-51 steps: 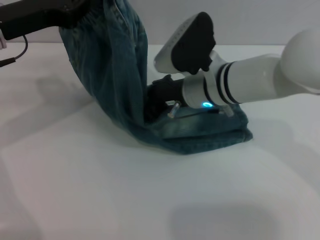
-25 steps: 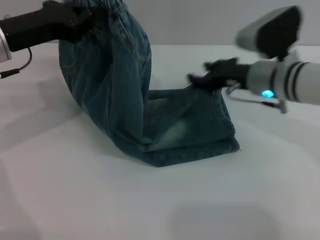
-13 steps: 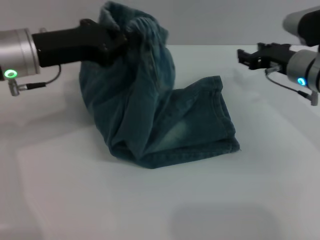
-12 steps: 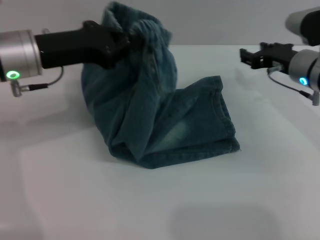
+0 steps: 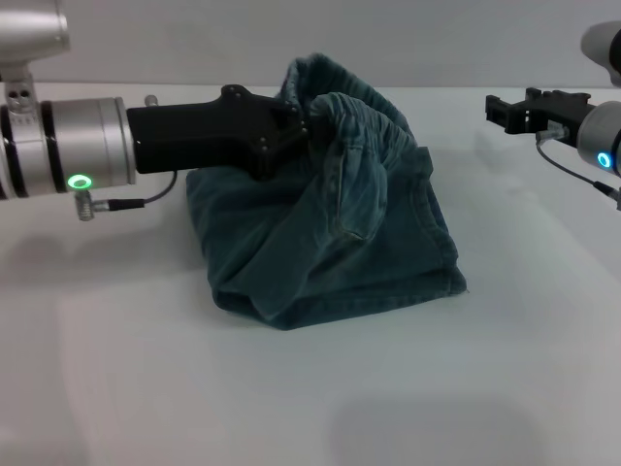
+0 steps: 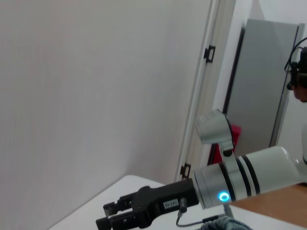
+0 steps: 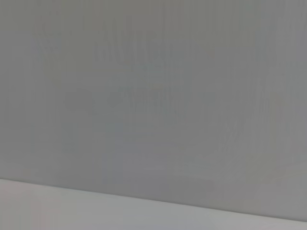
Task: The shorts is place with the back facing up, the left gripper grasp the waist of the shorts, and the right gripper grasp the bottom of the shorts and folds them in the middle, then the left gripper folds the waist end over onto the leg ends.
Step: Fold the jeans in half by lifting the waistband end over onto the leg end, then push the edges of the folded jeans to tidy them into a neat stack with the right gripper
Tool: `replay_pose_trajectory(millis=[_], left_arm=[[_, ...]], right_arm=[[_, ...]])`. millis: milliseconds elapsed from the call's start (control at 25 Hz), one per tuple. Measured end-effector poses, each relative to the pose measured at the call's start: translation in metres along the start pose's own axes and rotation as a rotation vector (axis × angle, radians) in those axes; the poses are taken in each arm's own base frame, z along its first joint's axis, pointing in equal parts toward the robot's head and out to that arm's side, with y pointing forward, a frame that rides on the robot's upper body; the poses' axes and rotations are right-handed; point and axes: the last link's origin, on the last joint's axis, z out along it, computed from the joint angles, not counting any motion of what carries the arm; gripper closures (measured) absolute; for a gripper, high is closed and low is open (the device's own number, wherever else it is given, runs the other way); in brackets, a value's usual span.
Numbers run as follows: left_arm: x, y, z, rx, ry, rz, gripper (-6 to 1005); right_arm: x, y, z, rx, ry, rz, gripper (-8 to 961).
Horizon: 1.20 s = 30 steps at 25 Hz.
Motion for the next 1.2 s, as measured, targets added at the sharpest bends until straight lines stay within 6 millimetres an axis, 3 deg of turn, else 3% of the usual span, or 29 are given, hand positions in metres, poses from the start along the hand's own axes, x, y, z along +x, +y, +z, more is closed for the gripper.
replay_pose_trajectory(millis=[520,760,1000,1200], left_arm=[[-0.004,-0.008,0.015,0.055,0.054,-0.048,832],[-0.002,-0.007,0.015,0.042,0.056,-0.042,616],[-0.001,-0.008,0.008,0.064,0.096,-0.048,334],[-0.004,-0.015,-0.025,0.184,0.255,-0.046,189]], right_arm=[[-0.001,0.005,0.002,-0.016,0.003,-0.008,383],[0.000,0.005,0.002,-0.012,0.002,-0.006,384],[-0.007,0.007,0.000,-0.024,-0.017,-0.007,384],[-0.027,0.016,-0.004,-0.067,-0.070,-0.026,384]])
